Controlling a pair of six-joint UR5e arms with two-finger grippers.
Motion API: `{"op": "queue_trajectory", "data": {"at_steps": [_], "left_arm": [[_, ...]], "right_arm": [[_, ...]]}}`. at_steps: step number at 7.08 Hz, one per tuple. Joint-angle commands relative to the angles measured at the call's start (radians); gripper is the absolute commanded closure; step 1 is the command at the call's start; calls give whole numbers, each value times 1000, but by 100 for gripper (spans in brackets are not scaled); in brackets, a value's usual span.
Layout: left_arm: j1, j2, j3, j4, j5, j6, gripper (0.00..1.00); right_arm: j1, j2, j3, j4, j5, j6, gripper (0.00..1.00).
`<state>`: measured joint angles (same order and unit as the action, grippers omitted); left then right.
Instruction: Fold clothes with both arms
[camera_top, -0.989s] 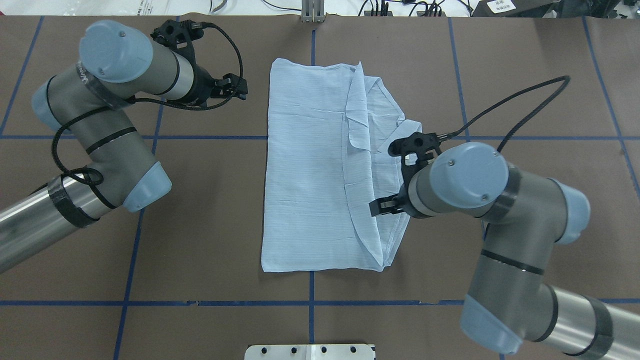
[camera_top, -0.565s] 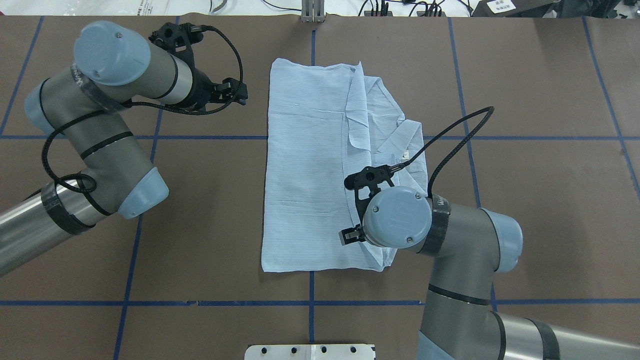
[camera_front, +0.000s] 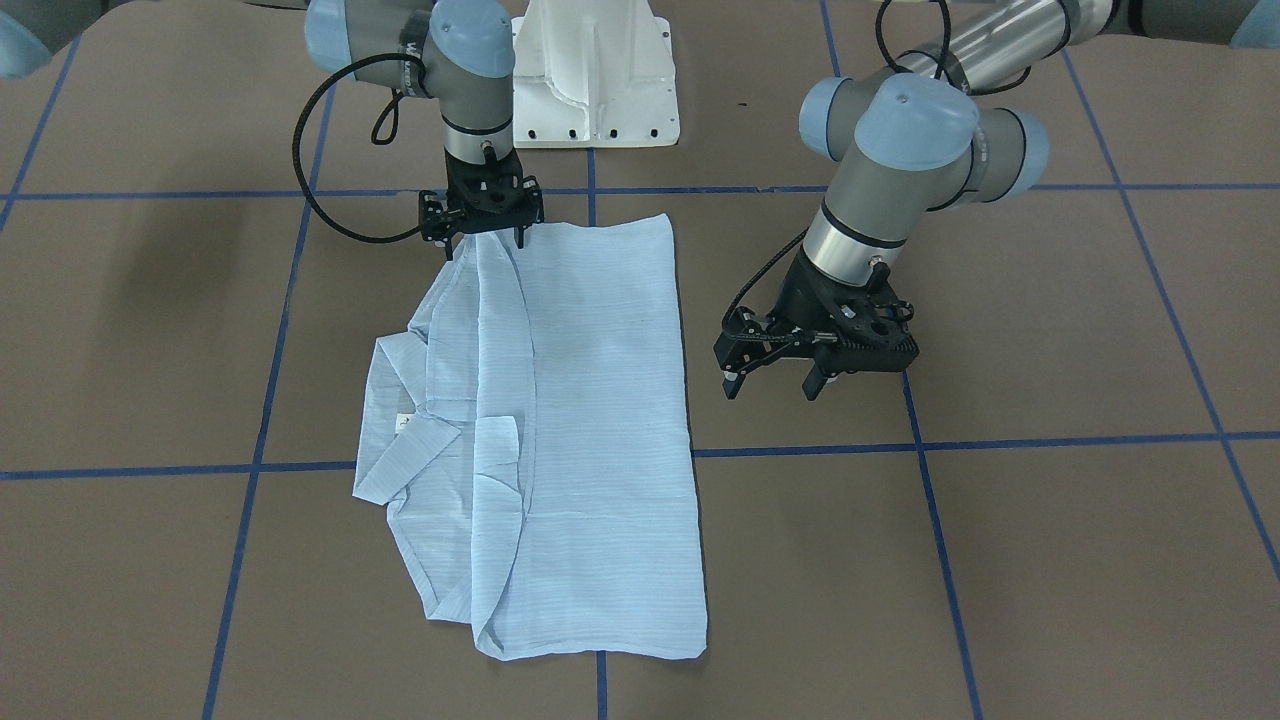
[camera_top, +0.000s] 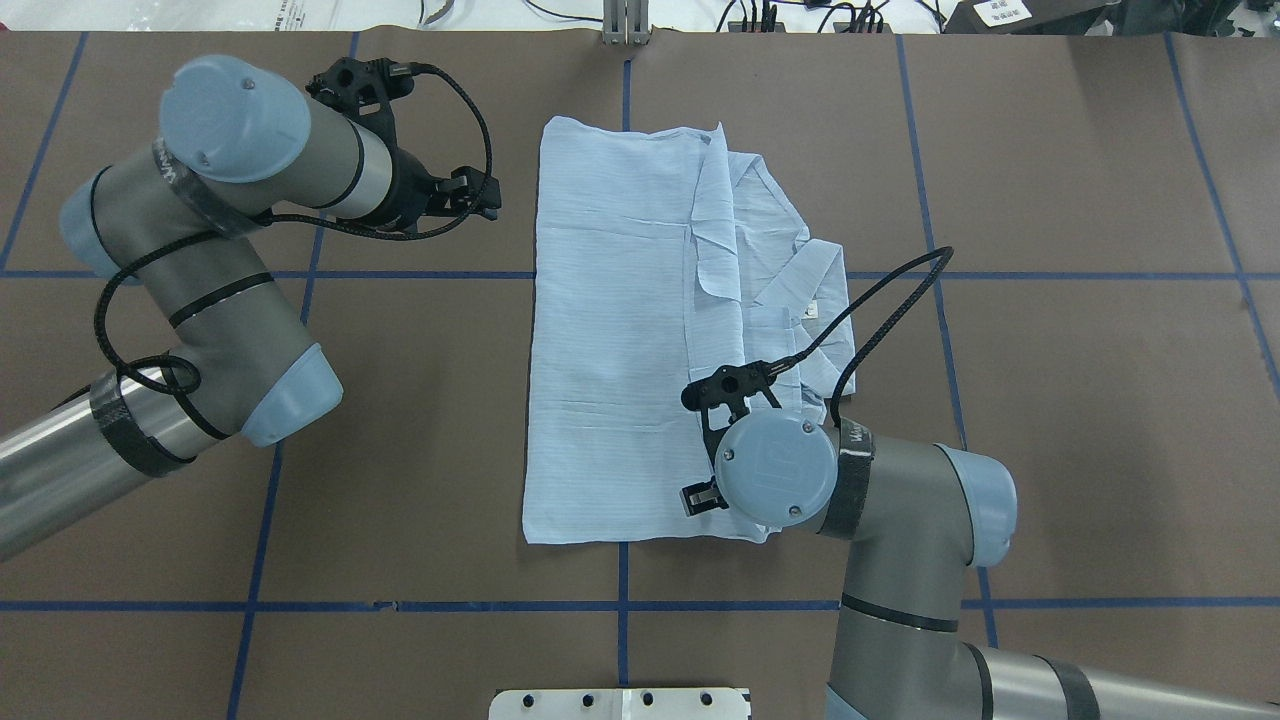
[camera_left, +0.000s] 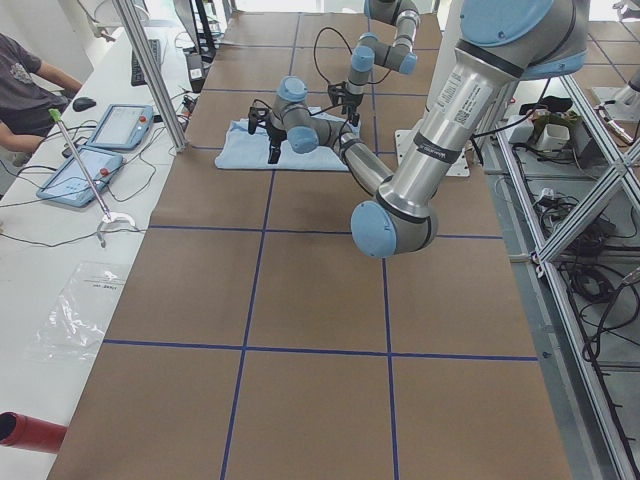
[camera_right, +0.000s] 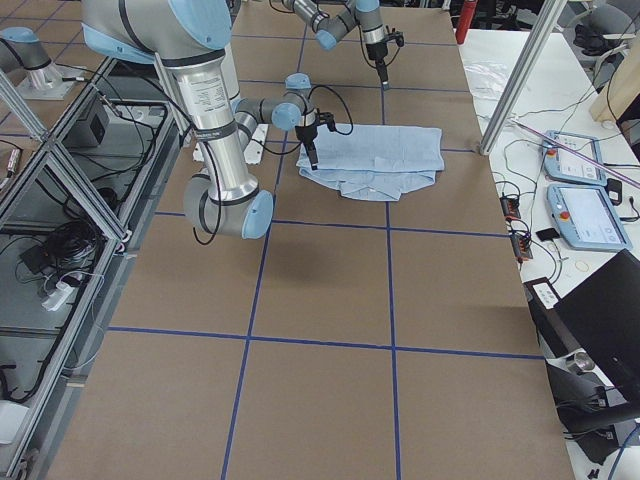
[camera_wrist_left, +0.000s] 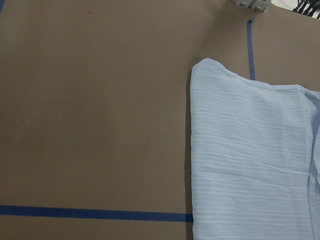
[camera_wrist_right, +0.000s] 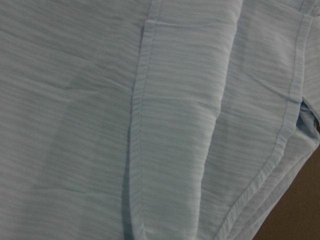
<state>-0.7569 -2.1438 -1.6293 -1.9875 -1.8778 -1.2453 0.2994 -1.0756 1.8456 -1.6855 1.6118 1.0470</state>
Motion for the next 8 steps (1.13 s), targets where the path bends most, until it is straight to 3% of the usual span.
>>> {"op": "queue_trajectory", "data": {"at_steps": [1, 6, 8], "left_arm": [[19, -1, 3, -2, 0, -5, 0], [54, -1, 43, -60, 3, -34, 0], [54, -11, 42, -59, 3, -43, 0]], "right_arm": [[-2, -6, -8, -5, 0, -5, 0], [108, -96, 3, -5, 16, -77, 0], [167, -259, 131, -3, 43, -140, 0]]}}
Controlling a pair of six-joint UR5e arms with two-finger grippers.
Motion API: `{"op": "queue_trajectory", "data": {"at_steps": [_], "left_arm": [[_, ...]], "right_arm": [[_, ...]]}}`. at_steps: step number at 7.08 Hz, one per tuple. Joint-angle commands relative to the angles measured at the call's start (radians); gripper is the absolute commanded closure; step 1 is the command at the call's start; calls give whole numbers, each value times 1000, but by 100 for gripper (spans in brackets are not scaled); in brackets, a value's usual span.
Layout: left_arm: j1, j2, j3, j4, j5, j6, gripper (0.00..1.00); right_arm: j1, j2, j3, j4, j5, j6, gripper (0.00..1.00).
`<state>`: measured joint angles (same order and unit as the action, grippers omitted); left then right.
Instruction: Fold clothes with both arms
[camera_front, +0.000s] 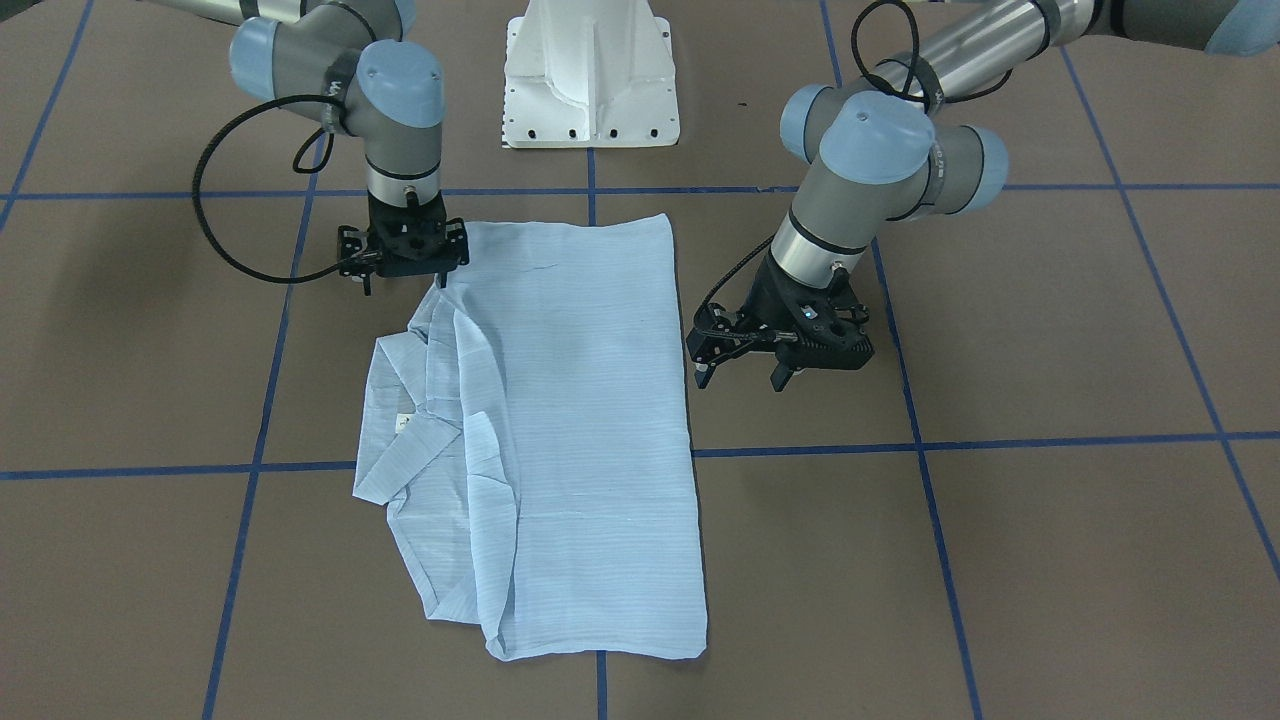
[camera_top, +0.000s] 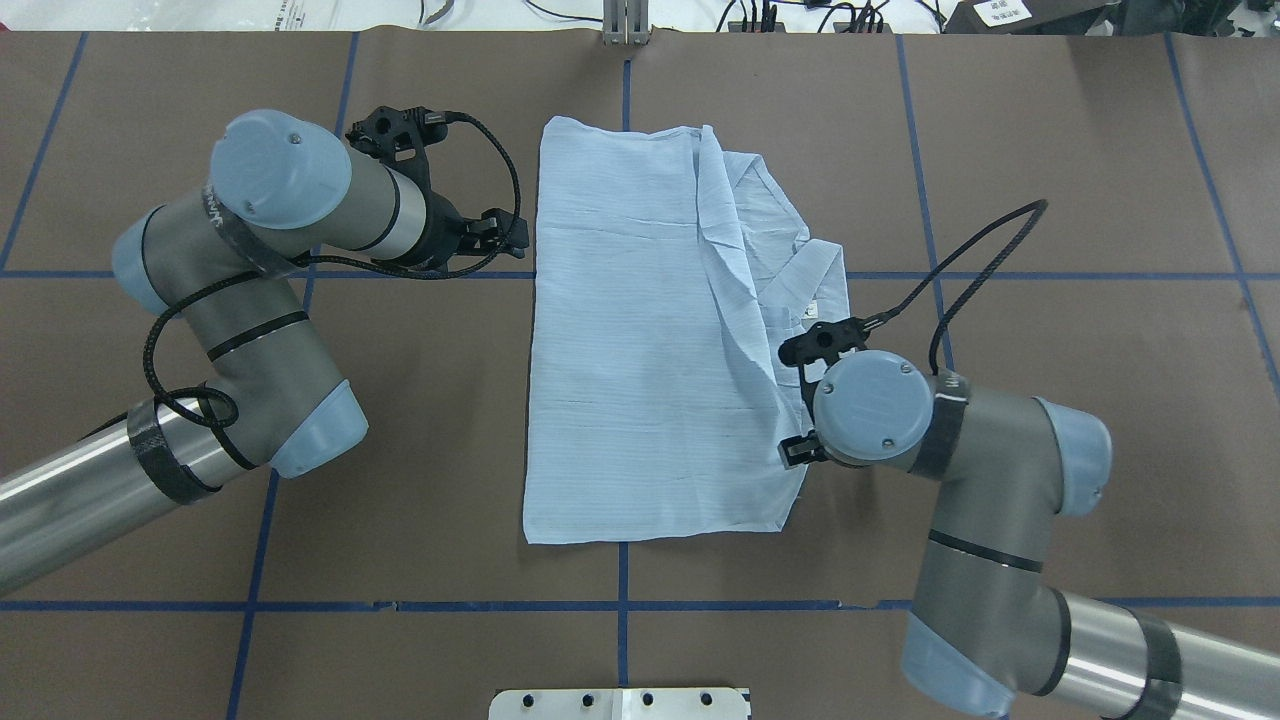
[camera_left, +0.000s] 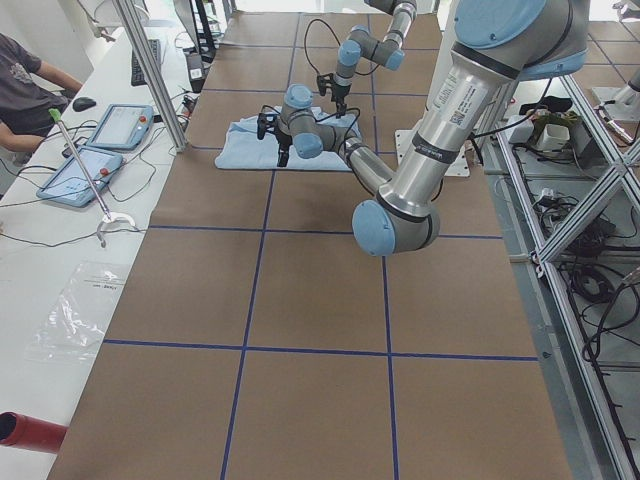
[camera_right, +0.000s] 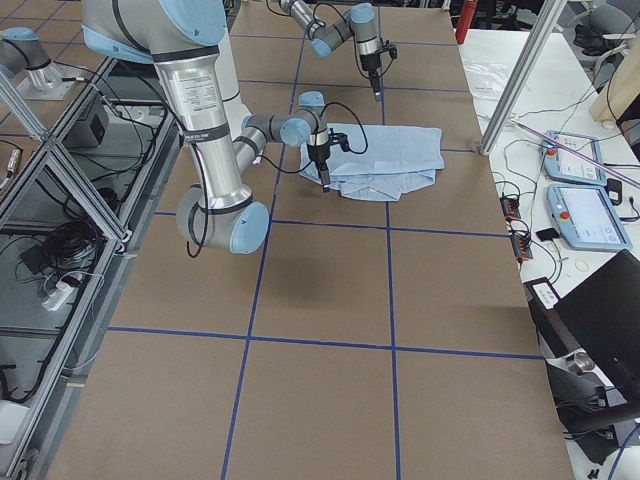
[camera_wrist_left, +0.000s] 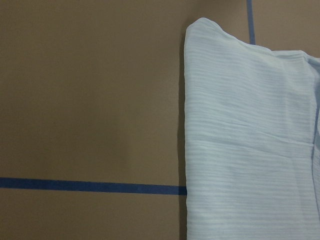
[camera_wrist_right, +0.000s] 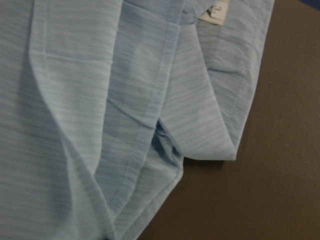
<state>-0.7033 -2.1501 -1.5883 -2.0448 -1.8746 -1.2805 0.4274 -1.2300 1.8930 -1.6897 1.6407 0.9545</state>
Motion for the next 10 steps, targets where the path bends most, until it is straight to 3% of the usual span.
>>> {"op": "queue_trajectory", "data": {"at_steps": [1, 4, 8, 9, 10], "left_arm": [[1, -5, 1, -2, 0, -7, 0], [8, -5, -8, 0, -5, -13, 0], [210, 42, -106, 34, 12, -274, 0], [272, 64, -175, 102, 52, -292, 0], [325, 85, -215, 142, 70, -343, 0]], "right_arm": [[74, -149, 122, 2, 19, -83, 0], [125, -85, 130, 12, 93, -71, 0], [45, -74, 239, 30, 133, 165, 0], [18, -89, 239, 120, 131, 240, 0], [-2, -88, 239, 139, 128, 291, 0]]}}
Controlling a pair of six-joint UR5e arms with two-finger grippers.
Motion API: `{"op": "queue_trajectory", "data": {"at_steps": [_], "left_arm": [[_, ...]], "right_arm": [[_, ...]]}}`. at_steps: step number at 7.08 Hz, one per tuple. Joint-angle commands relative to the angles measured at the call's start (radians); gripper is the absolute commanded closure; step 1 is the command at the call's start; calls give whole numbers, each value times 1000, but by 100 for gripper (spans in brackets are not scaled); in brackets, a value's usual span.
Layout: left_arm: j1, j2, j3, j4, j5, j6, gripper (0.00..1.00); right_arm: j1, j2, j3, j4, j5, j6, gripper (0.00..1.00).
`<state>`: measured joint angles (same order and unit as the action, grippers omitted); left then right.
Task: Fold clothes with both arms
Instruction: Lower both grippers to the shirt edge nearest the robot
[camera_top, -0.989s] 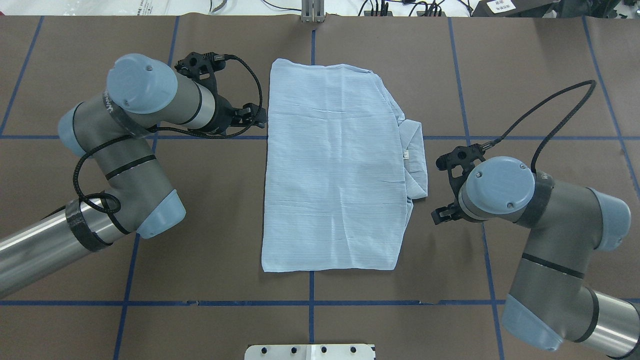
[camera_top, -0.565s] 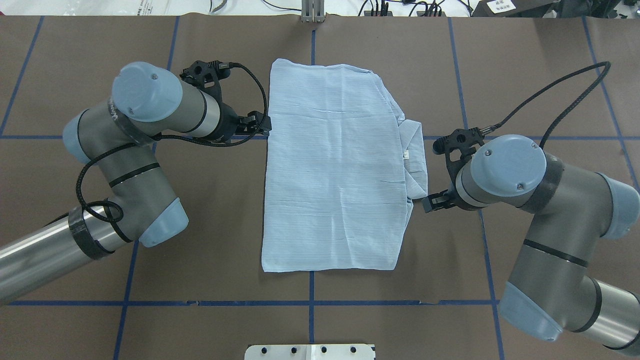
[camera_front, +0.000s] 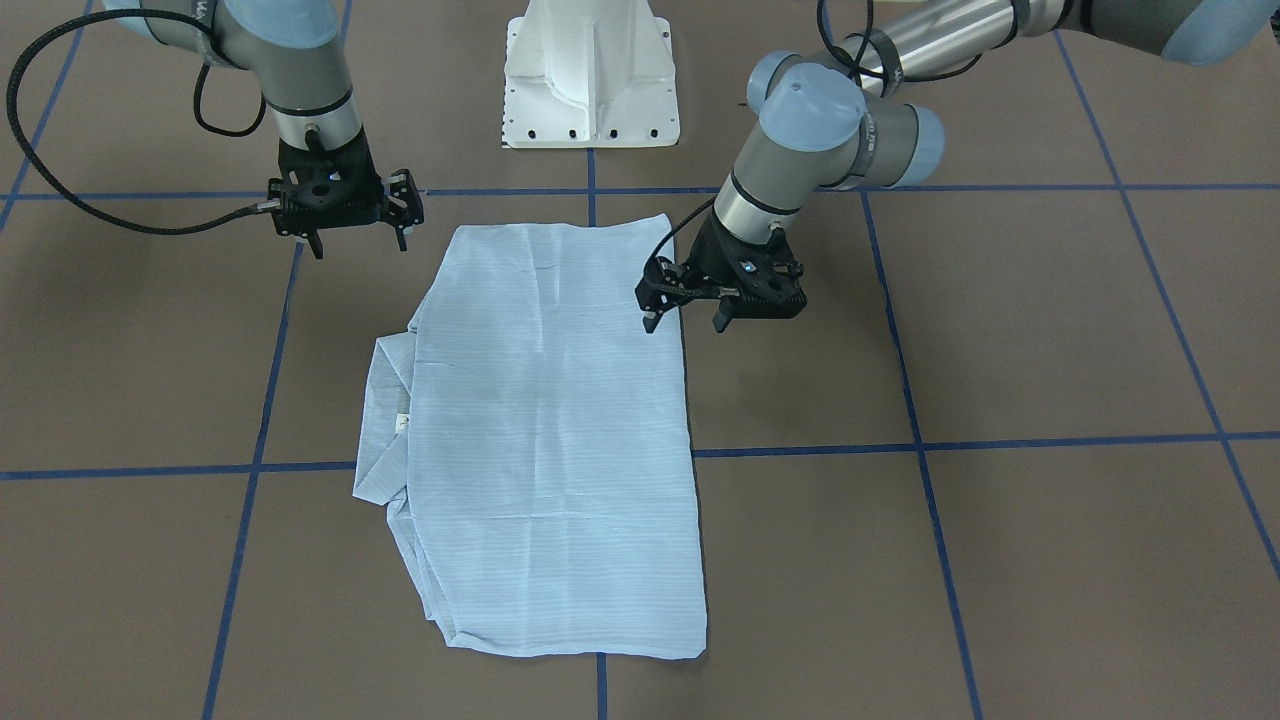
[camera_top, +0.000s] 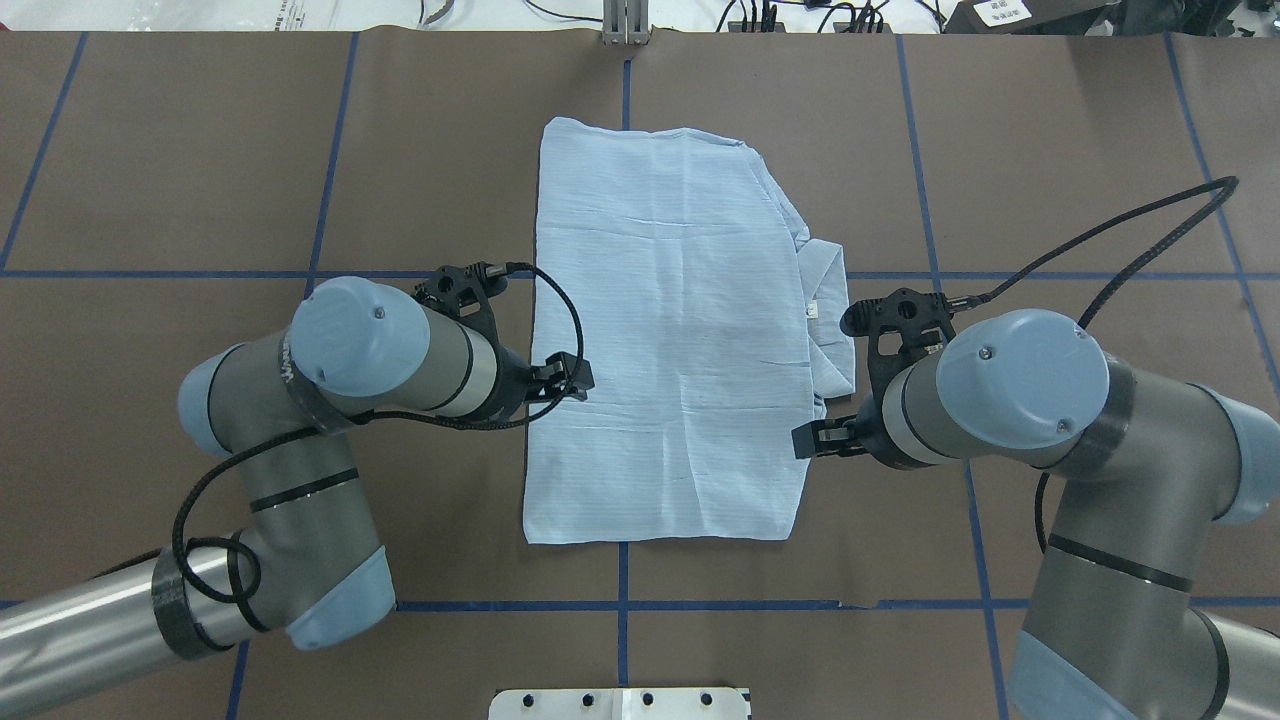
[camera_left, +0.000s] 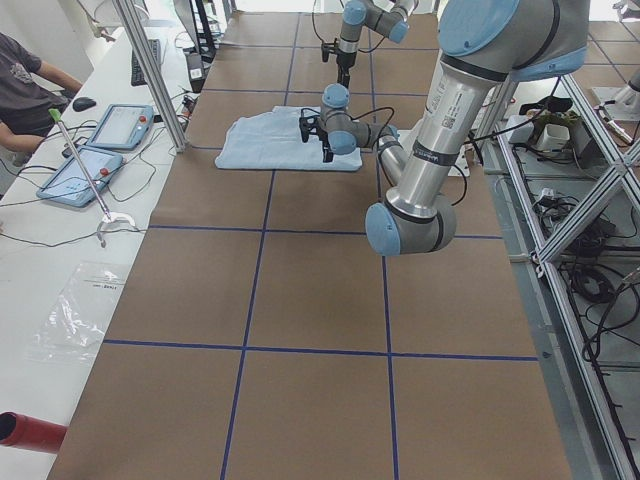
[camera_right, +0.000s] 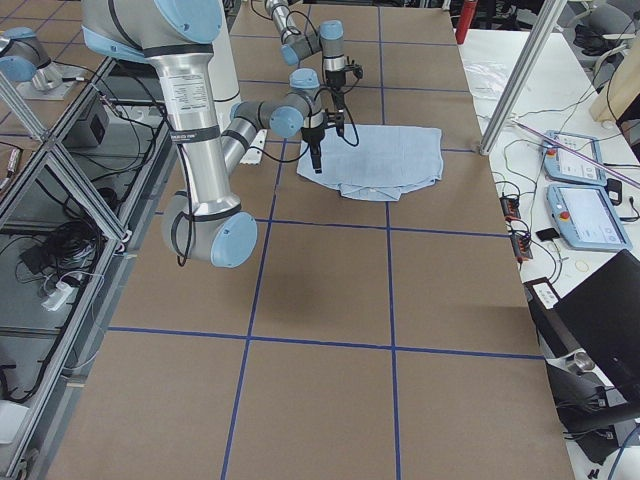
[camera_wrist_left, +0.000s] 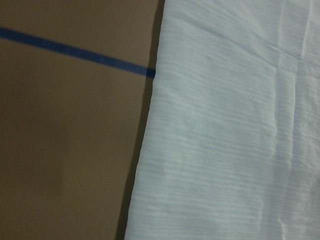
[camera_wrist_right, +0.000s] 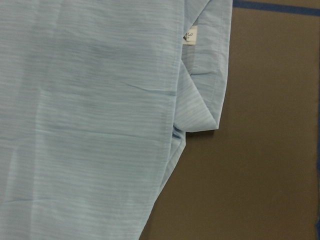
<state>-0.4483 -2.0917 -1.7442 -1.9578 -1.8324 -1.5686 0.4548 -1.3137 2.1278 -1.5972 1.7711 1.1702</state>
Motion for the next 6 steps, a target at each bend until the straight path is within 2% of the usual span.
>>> {"op": "queue_trajectory", "data": {"at_steps": [1, 2, 6], "left_arm": [[116, 39, -66, 56, 50, -130, 0], [162, 41, -63, 59, 92, -178, 0], [163, 36, -41, 92, 96, -182, 6]], "right_arm": [[-36, -2, 4, 48, 1, 92, 0], [-36, -1, 6, 48, 2, 104, 0], [-36, 2, 4, 48, 4, 104, 0]]}}
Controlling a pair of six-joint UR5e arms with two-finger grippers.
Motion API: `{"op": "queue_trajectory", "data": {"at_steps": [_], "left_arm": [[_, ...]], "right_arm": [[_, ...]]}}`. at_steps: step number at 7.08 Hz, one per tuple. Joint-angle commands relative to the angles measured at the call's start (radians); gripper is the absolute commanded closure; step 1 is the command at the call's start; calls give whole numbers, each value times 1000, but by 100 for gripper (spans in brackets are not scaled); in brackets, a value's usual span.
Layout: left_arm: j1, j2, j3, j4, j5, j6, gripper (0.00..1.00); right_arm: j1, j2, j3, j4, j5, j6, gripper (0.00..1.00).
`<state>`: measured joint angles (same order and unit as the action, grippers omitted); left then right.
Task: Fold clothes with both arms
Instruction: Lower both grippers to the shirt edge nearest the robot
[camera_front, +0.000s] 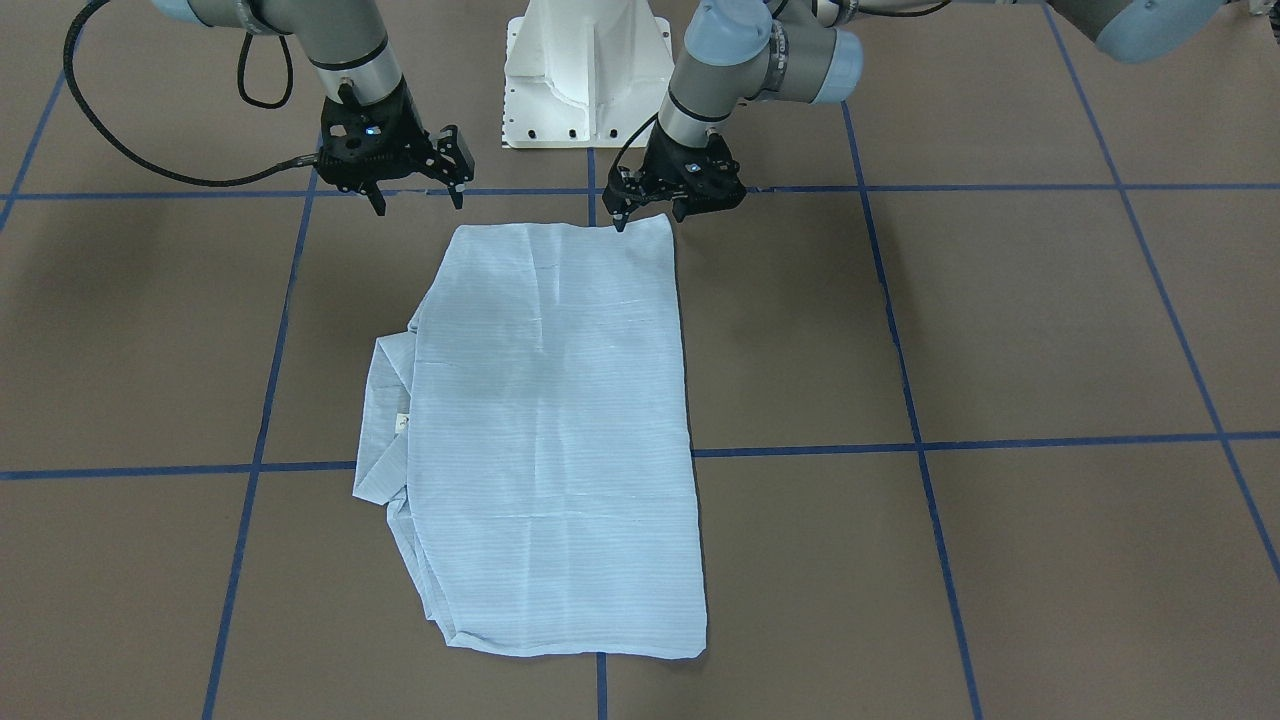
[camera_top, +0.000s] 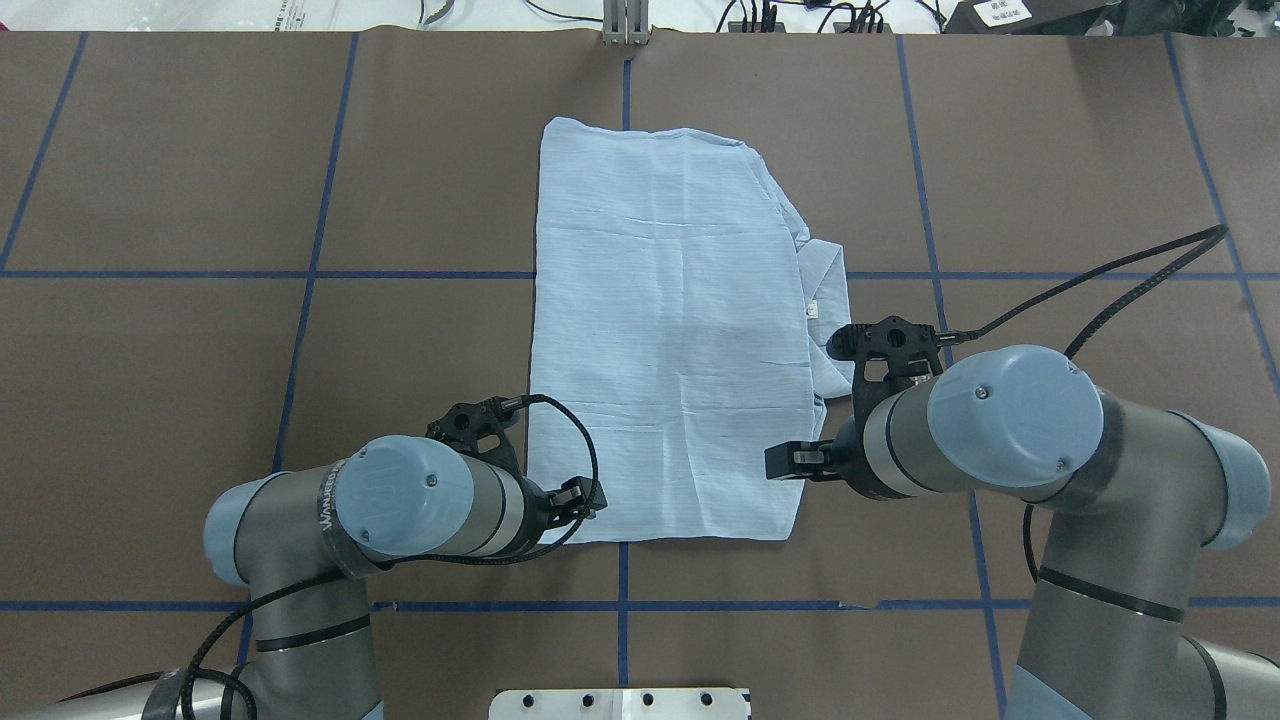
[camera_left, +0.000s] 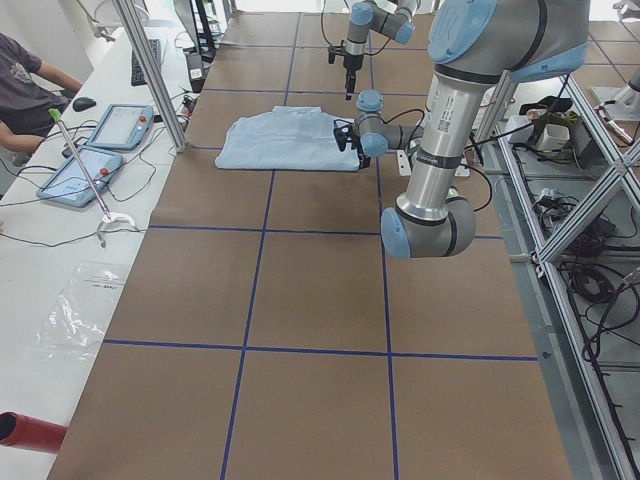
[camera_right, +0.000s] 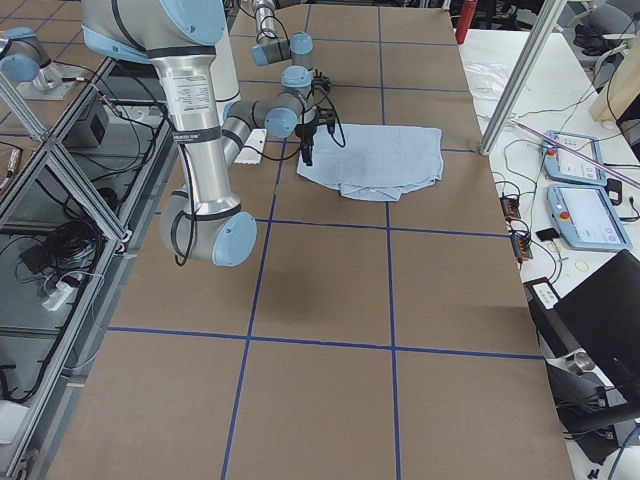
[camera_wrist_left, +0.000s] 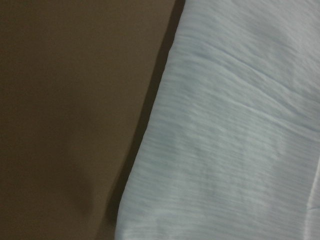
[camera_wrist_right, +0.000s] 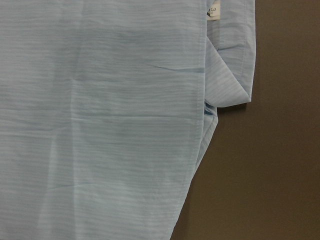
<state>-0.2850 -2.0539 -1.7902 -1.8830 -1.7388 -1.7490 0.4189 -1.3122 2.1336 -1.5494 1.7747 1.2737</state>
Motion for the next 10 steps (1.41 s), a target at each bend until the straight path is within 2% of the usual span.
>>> {"op": "queue_trajectory", "data": {"at_steps": [1, 5, 6, 7, 9, 10], "left_arm": [[-2, 0, 8, 18, 4, -1, 10], [6, -3, 18, 18, 2, 0, 27], [6, -3, 18, 18, 2, 0, 35], [6, -6, 17, 18, 1, 2, 49], [6, -9, 15, 18, 2, 2, 100], [4, -11, 11, 18, 1, 2, 100]], "right_arm": [[0, 2, -1, 0, 2, 0, 0], [0, 2, -4, -1, 2, 0, 0], [0, 2, -3, 0, 2, 0, 0], [0, 4, -3, 0, 2, 0, 0], [0, 2, -1, -1, 0, 0, 0], [0, 2, -1, 0, 0, 0, 0]]}}
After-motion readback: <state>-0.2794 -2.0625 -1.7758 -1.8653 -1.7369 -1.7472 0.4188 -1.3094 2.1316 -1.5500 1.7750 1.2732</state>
